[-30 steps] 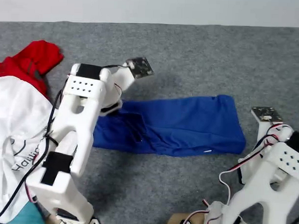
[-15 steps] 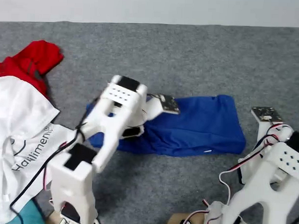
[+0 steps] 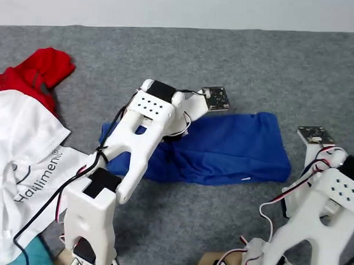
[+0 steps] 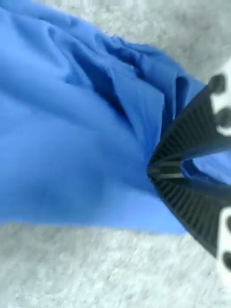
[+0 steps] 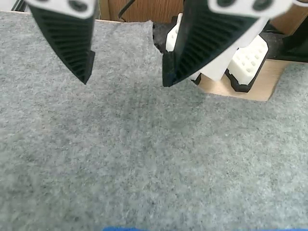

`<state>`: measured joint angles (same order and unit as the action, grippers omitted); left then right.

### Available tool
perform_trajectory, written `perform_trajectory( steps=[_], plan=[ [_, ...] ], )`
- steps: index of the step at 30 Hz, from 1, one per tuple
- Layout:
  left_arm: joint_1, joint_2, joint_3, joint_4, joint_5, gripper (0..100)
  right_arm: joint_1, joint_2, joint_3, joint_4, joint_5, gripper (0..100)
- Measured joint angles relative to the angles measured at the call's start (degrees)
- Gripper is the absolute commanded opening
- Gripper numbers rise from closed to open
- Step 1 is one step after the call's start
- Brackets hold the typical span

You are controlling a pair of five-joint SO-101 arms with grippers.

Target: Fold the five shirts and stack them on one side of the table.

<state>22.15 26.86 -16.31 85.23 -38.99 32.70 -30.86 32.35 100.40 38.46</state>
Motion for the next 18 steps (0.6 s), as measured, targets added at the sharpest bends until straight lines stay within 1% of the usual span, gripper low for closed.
perform_trajectory(
  steps=[3, 8, 16, 18],
  plan=[
    [0.00, 0.00, 0.00, 1.14, 0.00, 0, 0.00, 0.00, 0.00, 0.00, 0.00, 24.5],
    [0.00, 0.00, -1.23, 12.31, -0.09, 0, 0.00, 0.00, 0.00, 0.00, 0.00, 24.5],
    [0.00, 0.09, 7.03, 13.45, 0.00, 0, 0.00, 0.00, 0.00, 0.00, 0.00, 24.5],
    [0.44, 1.14, 8.18, 11.87, 0.00, 0, 0.00, 0.00, 0.00, 0.00, 0.00, 24.5]
  ],
)
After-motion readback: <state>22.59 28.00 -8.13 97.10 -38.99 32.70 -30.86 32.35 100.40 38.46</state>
